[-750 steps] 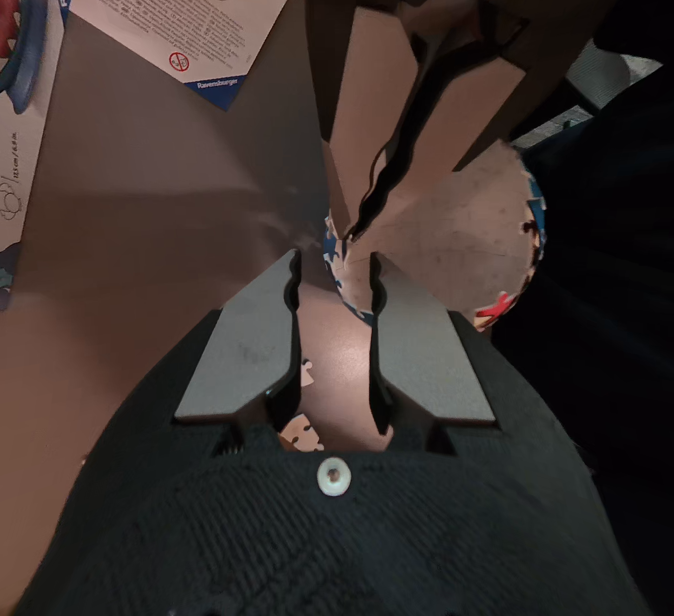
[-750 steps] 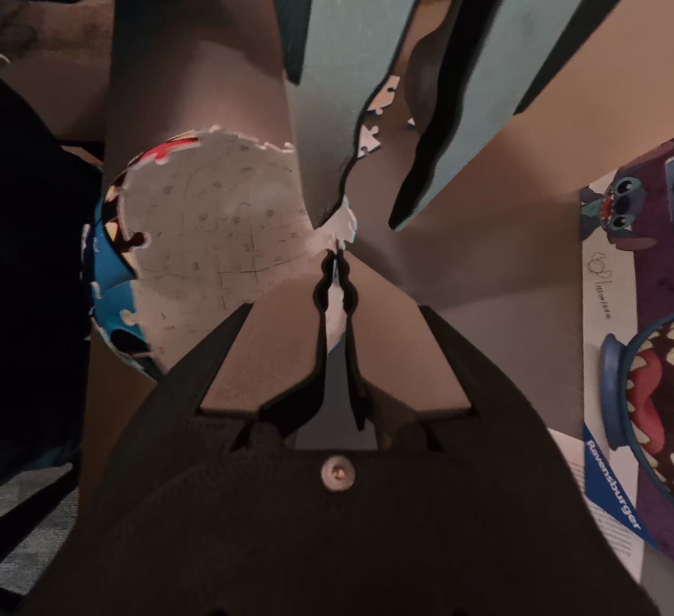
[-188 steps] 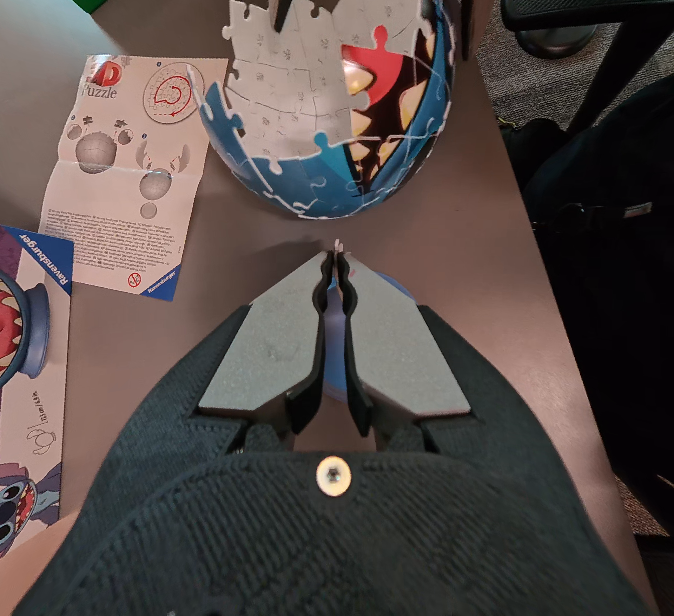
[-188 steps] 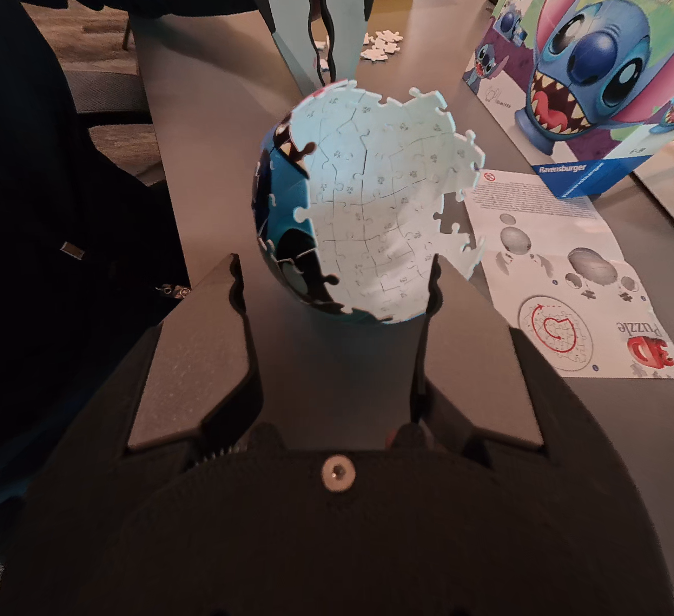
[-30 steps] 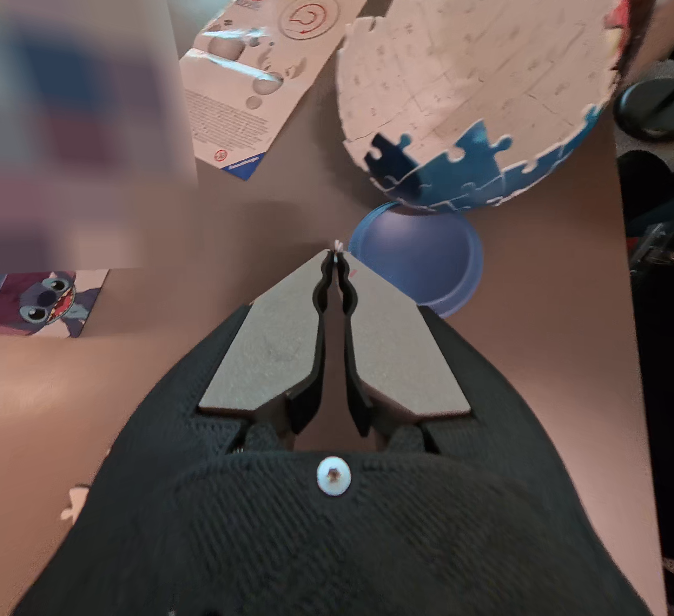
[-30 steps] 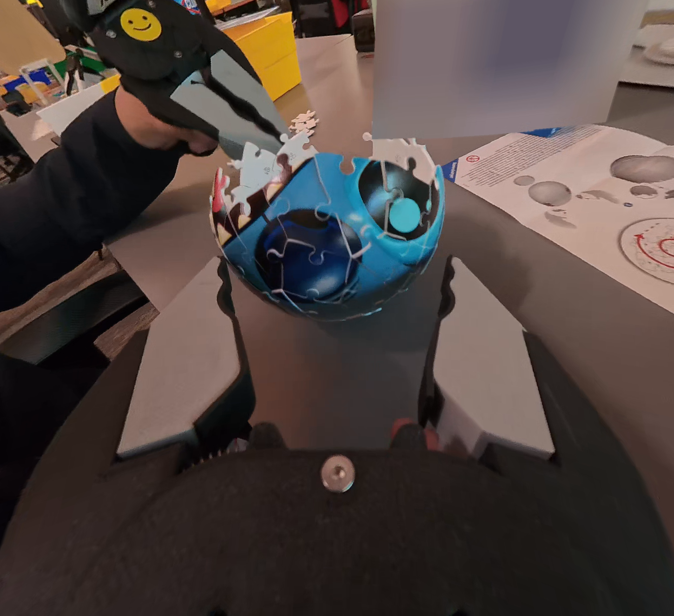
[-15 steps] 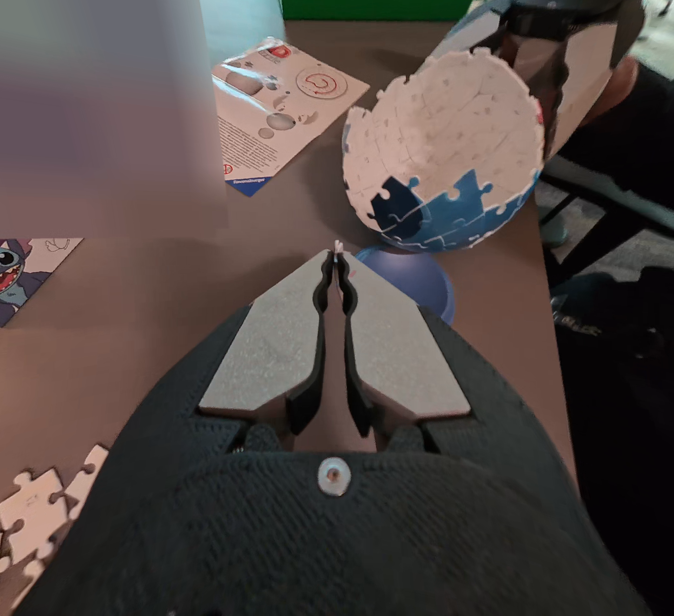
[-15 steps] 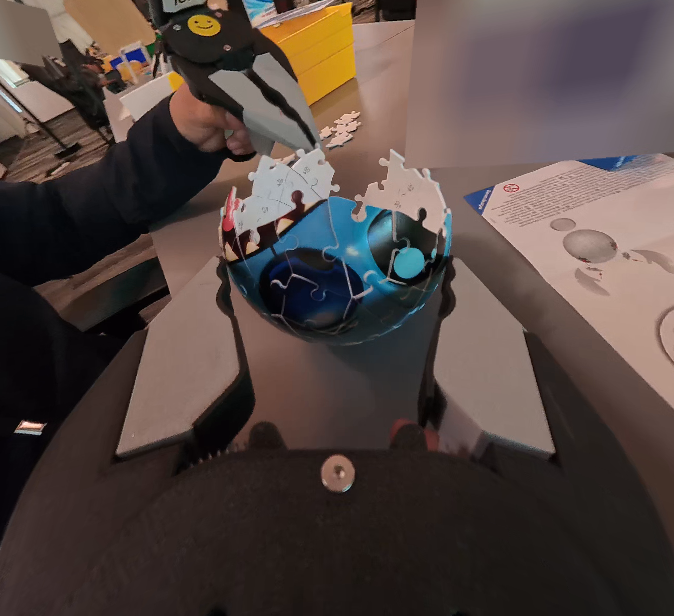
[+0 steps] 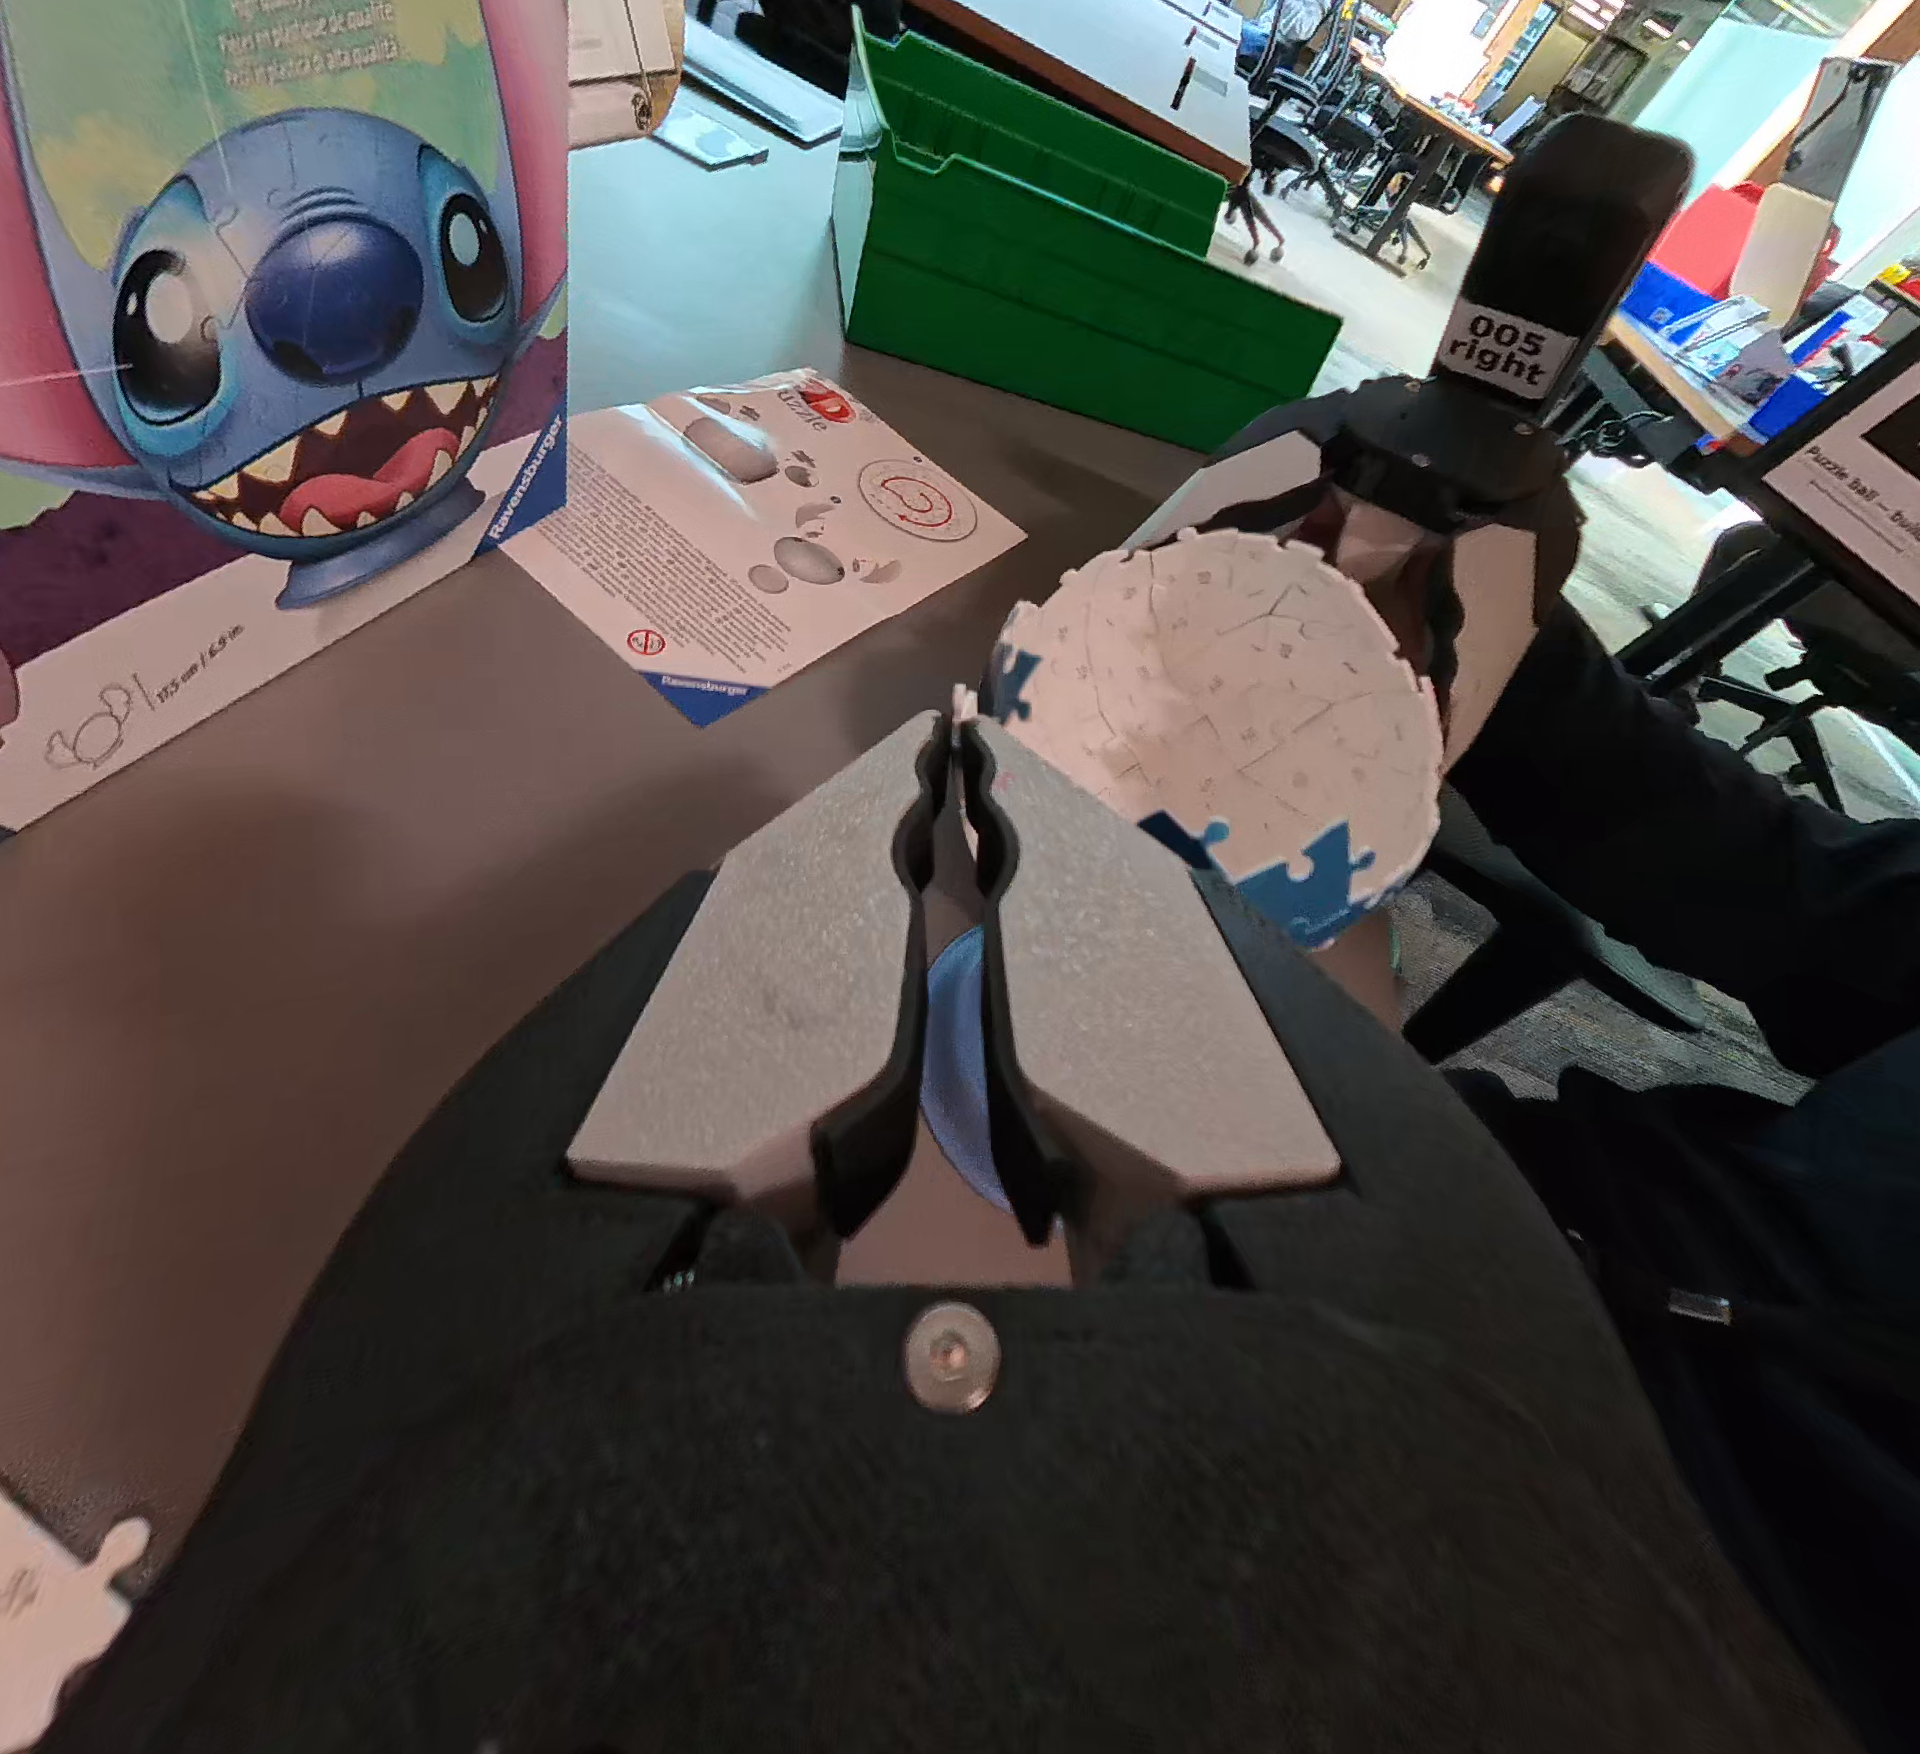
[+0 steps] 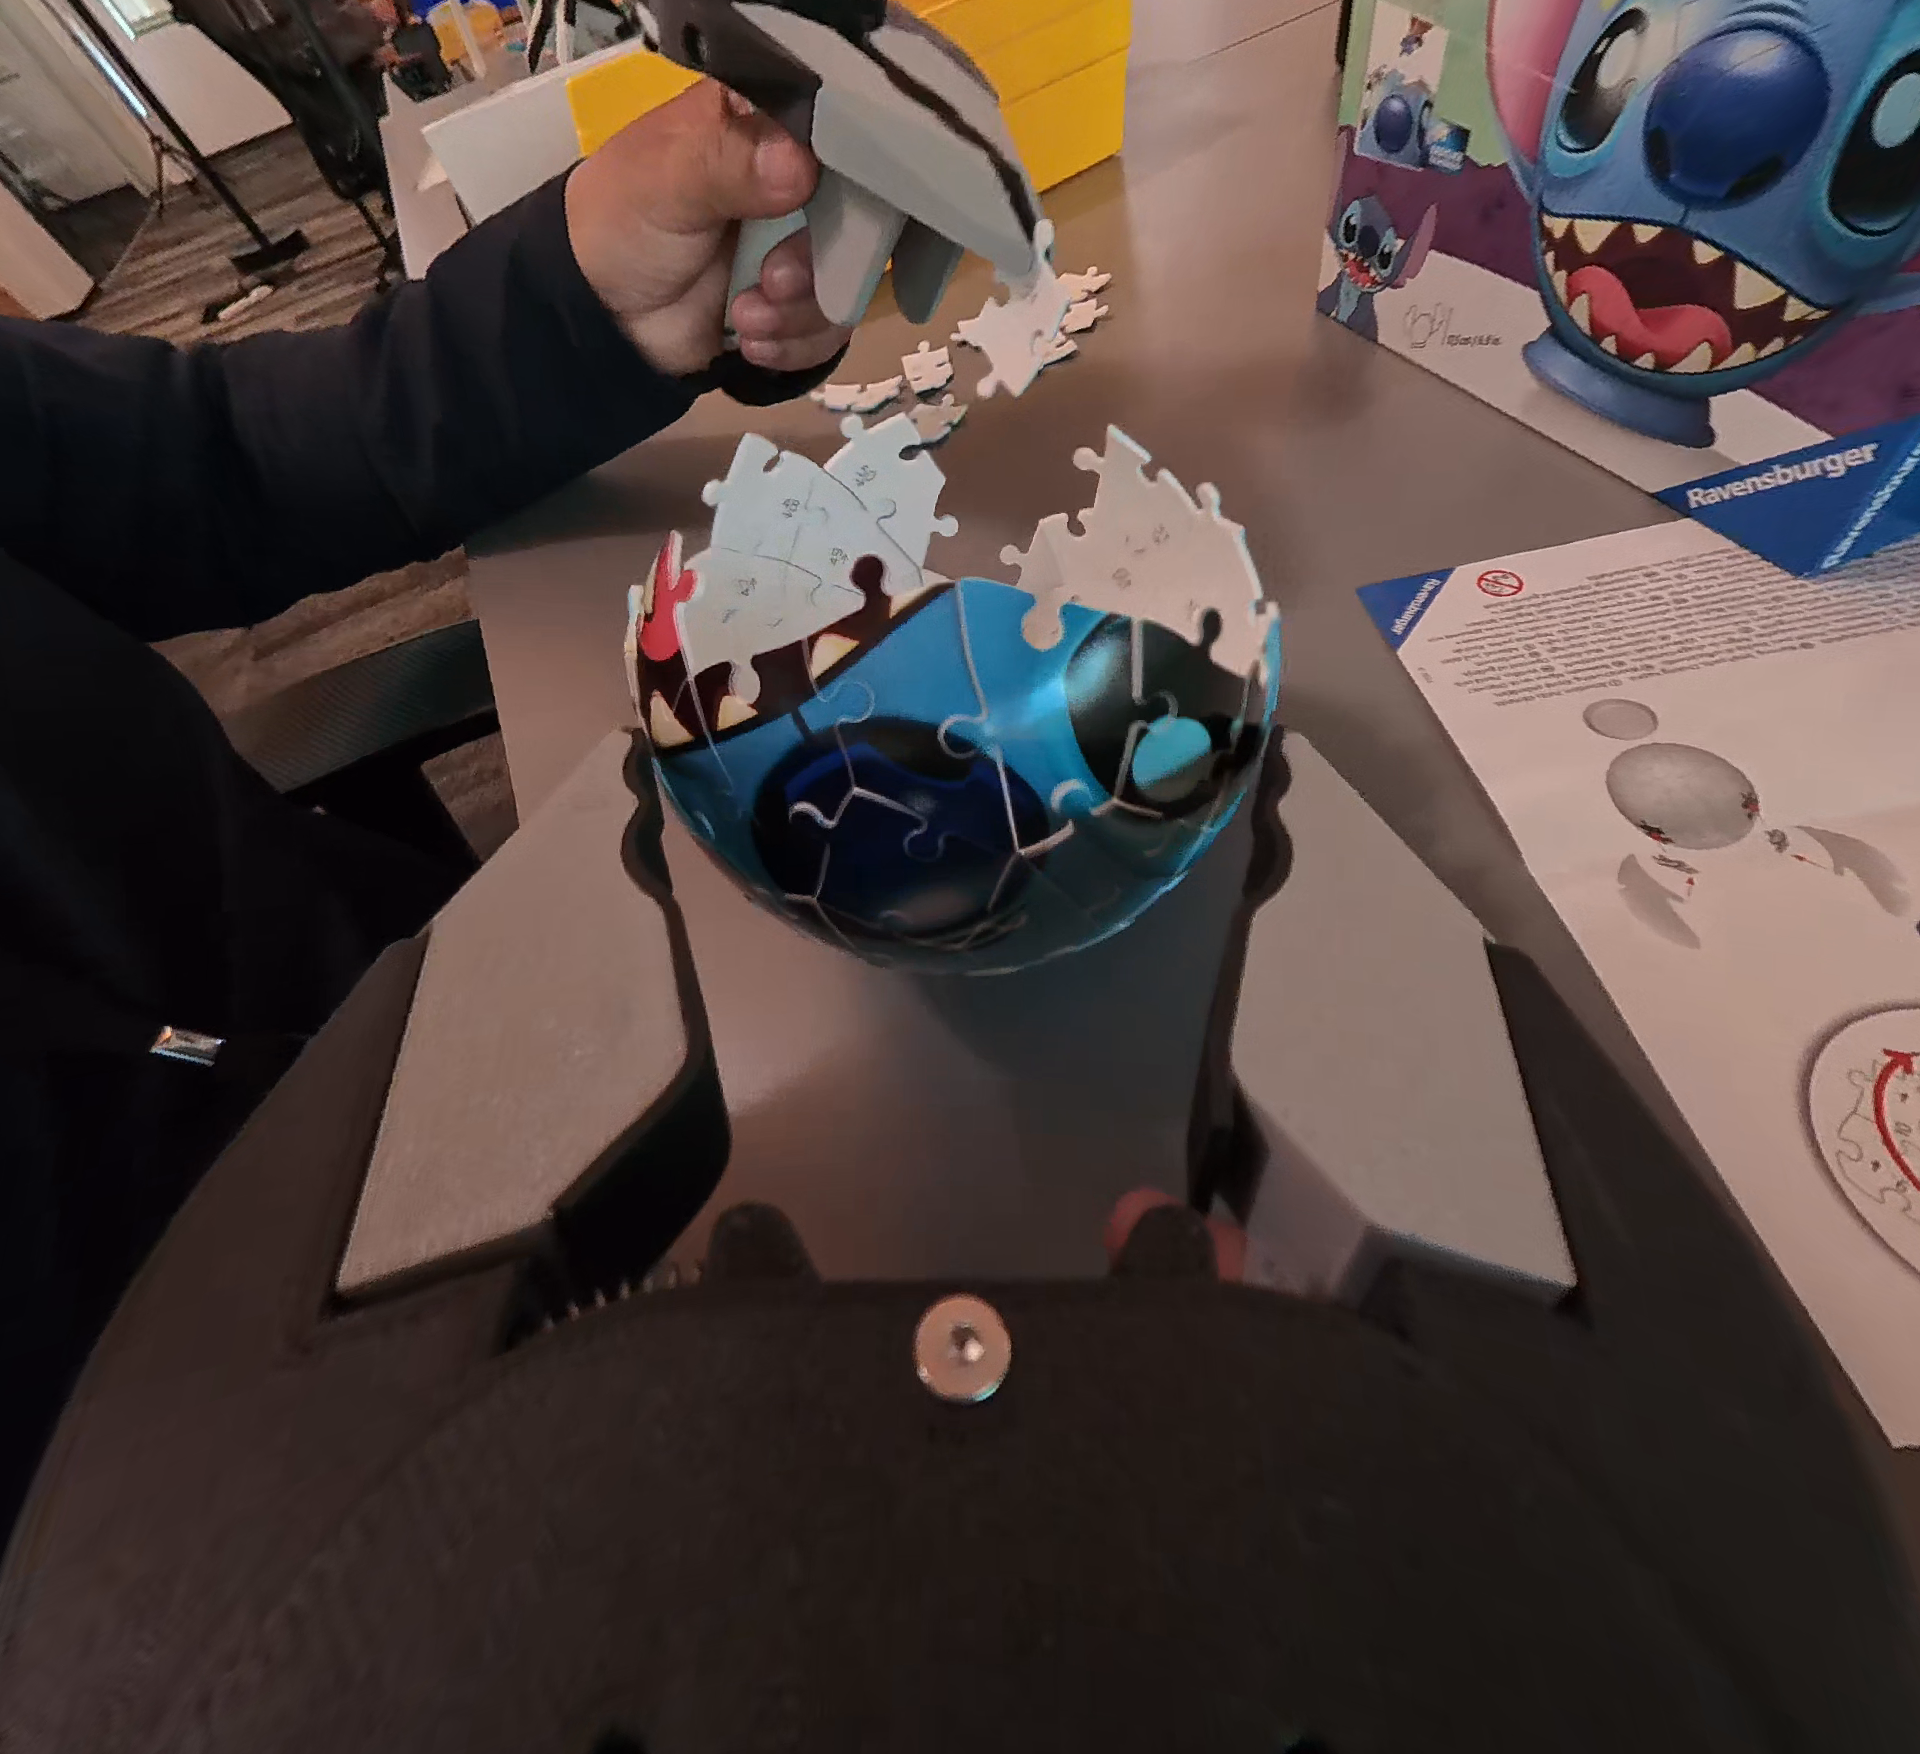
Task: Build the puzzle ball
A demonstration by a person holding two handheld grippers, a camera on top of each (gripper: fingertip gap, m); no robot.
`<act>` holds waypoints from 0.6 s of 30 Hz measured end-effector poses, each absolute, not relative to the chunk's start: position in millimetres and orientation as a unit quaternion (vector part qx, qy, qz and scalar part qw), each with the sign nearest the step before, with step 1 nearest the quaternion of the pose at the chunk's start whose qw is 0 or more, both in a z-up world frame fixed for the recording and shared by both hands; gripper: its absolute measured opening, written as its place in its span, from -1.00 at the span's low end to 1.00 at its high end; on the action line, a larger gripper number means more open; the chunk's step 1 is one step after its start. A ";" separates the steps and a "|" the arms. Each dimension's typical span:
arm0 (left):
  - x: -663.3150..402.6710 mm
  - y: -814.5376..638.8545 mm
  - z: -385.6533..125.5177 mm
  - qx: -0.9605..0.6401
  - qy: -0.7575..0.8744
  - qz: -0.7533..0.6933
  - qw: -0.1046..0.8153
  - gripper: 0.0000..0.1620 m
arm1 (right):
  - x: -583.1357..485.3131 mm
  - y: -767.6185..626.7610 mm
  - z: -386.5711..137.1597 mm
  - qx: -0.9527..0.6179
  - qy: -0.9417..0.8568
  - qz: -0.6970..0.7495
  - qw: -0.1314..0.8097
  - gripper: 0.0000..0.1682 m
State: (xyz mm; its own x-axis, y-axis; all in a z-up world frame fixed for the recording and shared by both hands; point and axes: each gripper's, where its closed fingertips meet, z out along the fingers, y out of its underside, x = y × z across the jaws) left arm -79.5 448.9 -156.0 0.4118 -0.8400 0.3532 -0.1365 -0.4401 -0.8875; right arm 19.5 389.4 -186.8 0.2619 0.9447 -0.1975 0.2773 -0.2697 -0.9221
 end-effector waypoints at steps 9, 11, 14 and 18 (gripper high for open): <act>-58.4 439.9 -150.0 -0.709 0.368 -0.433 0.417 -1.00 | 20.4 384.9 -193.2 -0.677 -0.459 0.417 0.396 0.33; -56.8 438.3 -153.2 -0.709 0.371 -0.436 0.411 -1.00 | 22.1 383.1 -195.4 -0.679 -0.458 0.417 0.394 0.33; -55.5 435.6 -156.4 -0.707 0.375 -0.443 0.405 -1.00 | 23.8 380.3 -197.0 -0.681 -0.457 0.411 0.398 0.33; -58.0 434.3 -154.0 -0.704 0.374 -0.437 0.417 -1.00 | 23.8 376.1 -200.4 -0.687 -0.461 0.397 0.398 0.32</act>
